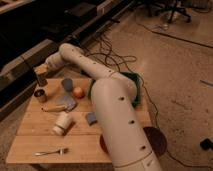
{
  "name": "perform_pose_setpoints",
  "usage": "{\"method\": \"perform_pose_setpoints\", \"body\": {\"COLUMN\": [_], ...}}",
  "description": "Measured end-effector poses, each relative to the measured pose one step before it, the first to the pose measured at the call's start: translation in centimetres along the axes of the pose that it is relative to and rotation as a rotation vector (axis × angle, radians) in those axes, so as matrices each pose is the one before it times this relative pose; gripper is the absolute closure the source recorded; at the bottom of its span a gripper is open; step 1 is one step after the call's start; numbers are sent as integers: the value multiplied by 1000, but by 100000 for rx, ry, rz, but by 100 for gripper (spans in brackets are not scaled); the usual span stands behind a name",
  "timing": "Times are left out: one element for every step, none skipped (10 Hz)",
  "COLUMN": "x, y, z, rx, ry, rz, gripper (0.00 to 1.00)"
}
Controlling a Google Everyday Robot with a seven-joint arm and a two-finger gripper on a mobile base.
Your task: Place eraser in metal cup
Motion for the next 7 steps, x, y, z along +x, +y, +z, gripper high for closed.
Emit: {"method": "perform_pose_setpoints", "body": {"x": [99, 73, 69, 66, 94, -35, 42], "y": [147, 32, 4, 75, 91, 113, 259], "z": [372, 225, 232, 428, 461, 353, 566], "rx": [-504, -362, -283, -418, -455, -346, -640], "ry": [-464, -673, -744, -923, -517, -348, 36], "rz": [-1376, -1380, -1467, -1839, -1259, -791, -862], "gripper": [100, 100, 100, 100, 100, 100, 100]}}
